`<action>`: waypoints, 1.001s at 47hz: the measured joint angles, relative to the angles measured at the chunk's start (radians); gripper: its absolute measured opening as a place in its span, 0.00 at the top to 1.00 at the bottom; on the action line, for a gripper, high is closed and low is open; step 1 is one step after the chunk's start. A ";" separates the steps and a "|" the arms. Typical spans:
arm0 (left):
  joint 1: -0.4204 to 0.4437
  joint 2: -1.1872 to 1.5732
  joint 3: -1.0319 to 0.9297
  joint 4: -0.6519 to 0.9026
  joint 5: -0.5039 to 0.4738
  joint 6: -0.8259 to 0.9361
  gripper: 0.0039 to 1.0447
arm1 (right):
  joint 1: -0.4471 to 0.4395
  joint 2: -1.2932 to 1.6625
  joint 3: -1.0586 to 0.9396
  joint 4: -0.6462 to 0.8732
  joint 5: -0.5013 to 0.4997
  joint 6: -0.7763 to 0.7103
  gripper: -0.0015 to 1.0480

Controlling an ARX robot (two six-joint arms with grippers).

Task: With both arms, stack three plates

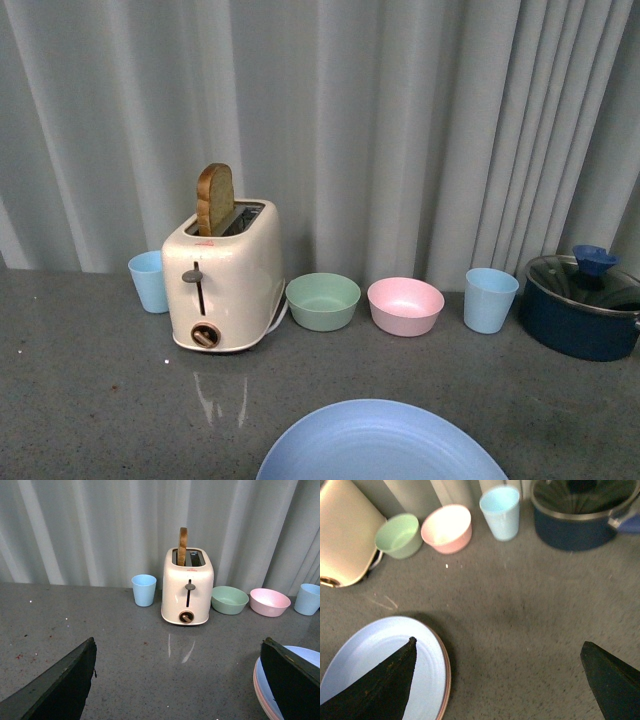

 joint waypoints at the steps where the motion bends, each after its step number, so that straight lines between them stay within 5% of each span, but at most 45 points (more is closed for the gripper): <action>1: 0.000 0.000 0.000 0.000 0.000 0.000 0.06 | 0.001 -0.035 -0.002 -0.010 0.008 -0.006 0.07; 11: 0.000 0.000 0.000 0.000 0.000 0.000 0.06 | 0.068 -0.385 -0.019 -0.084 0.117 -0.036 0.09; 17: 0.000 0.000 0.000 0.000 0.000 0.000 0.06 | 0.170 -0.525 -0.159 0.157 0.334 -0.068 0.27; 35: 0.000 0.000 0.000 0.000 0.000 0.000 0.06 | 0.200 -0.792 -0.396 0.149 0.358 -0.085 0.95; 47: 0.000 0.000 0.000 0.000 0.000 0.000 0.06 | 0.200 -0.895 -0.486 0.143 0.358 -0.089 0.97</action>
